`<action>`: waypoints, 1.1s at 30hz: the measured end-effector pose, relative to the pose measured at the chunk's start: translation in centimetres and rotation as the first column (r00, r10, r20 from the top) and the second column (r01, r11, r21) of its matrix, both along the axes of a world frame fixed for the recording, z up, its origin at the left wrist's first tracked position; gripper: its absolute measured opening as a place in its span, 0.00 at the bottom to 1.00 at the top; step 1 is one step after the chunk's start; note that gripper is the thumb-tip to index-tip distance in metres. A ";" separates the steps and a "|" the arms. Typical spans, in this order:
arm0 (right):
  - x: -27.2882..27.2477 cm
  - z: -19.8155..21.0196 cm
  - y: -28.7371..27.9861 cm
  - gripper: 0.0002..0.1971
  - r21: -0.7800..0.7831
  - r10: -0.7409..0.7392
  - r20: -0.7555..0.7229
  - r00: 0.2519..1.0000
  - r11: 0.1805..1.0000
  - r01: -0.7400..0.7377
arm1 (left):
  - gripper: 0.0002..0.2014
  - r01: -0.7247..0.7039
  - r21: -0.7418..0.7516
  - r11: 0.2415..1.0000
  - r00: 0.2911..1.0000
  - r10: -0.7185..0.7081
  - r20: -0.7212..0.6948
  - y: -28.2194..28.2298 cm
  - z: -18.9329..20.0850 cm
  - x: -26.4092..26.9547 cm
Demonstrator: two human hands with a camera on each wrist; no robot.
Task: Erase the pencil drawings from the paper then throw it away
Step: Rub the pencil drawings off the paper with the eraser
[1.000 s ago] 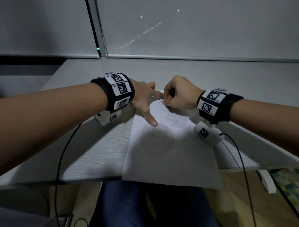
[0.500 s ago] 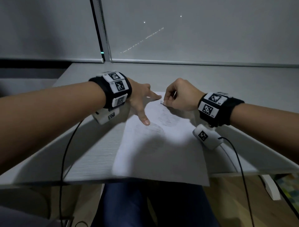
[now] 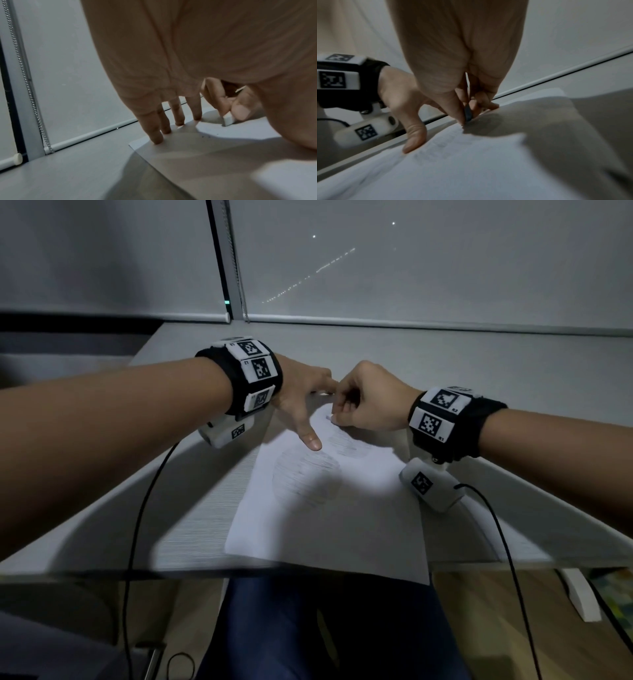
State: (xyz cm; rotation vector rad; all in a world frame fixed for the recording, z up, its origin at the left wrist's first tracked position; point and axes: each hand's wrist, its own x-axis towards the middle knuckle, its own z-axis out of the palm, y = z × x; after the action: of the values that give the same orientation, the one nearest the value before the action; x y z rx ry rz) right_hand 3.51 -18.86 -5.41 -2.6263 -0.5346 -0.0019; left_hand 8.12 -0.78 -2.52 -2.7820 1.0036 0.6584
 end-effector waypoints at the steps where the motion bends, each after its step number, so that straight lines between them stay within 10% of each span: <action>1: 0.2 0.1 -0.1 0.02 -0.009 -0.008 0.002 1.000 1.000 0.008 | 0.56 0.000 0.005 1.000 1.000 0.000 -0.001 -0.1 0.0 0.1; 33: 1.5 0.2 1.1 0.03 -0.007 -0.104 0.040 0.994 0.994 0.105 | 0.64 -0.085 -0.040 0.996 0.996 0.084 -0.029 0.0 -0.7 0.8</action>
State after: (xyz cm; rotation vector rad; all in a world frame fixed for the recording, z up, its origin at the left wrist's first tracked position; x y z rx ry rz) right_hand 5.01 -17.81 -5.24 -2.6650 -0.4104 -0.0843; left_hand 8.88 -0.76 -3.23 -2.8727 0.9185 0.6966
